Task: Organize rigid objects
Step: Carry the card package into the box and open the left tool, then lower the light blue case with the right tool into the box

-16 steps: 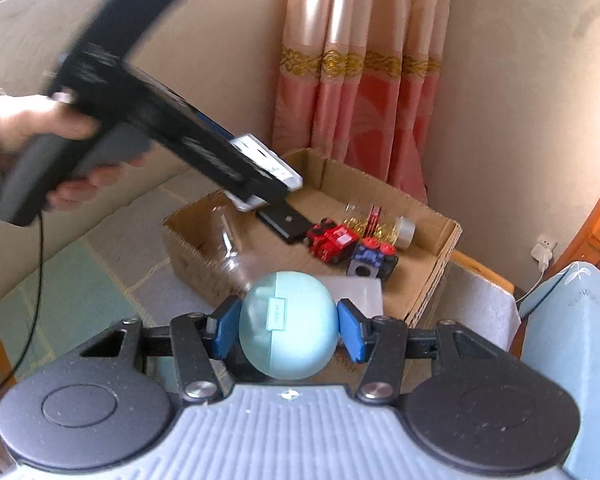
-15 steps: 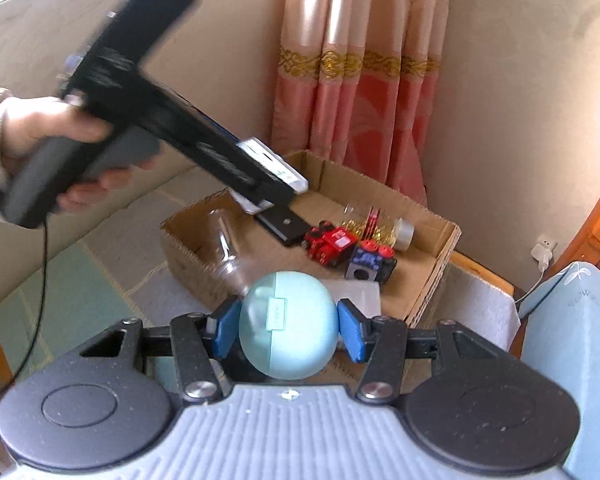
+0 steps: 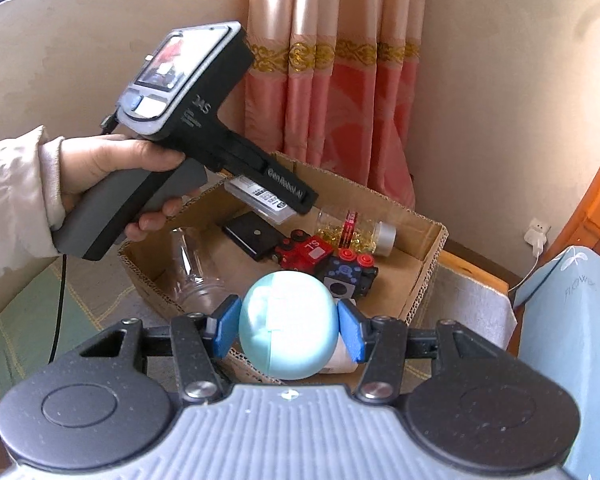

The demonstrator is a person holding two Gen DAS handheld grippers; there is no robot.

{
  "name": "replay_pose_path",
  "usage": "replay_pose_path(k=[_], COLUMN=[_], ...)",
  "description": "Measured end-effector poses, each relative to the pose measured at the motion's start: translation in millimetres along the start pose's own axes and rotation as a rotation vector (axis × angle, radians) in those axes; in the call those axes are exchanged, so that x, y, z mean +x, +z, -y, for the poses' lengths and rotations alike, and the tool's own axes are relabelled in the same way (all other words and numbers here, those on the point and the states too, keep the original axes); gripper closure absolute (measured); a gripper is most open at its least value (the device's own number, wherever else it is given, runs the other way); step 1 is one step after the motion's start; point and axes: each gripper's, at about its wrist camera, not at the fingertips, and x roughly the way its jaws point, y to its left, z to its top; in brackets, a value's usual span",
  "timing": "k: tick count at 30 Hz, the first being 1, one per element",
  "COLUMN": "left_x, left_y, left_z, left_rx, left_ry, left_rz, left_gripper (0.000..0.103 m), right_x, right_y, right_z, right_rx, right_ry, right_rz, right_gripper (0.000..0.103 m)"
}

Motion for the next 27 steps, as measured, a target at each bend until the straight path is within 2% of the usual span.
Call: replay_pose_path(k=[7, 11, 16, 24, 27], left_x=[-29.8, -52.1, -94.1, -122.5, -128.4], left_y=[0.7, -11.0, -36.7, -57.2, -61.2], left_z=[-13.5, -15.4, -21.2, -15.9, -15.0], left_rx=[-0.034, -0.026, -0.052, 0.070, 0.082], left_ry=[-0.007, 0.025, 0.034, 0.109, 0.099], left_rz=[0.045, 0.024, 0.064, 0.046, 0.052], left_gripper=[0.007, 0.007, 0.006, 0.004, 0.004], right_x=[19.5, 34.1, 64.3, 104.3, 109.2], right_y=[11.7, 20.6, 25.3, 36.9, 42.5], right_z=[1.2, -1.1, -5.5, -15.7, -15.9], right_rx=[0.024, 0.031, 0.062, 0.097, 0.111], right_ry=[0.020, 0.037, 0.051, 0.049, 0.045], right_rz=[-0.005, -0.010, -0.047, -0.106, -0.104], right_gripper=[0.045, 0.045, 0.045, 0.045, 0.045])
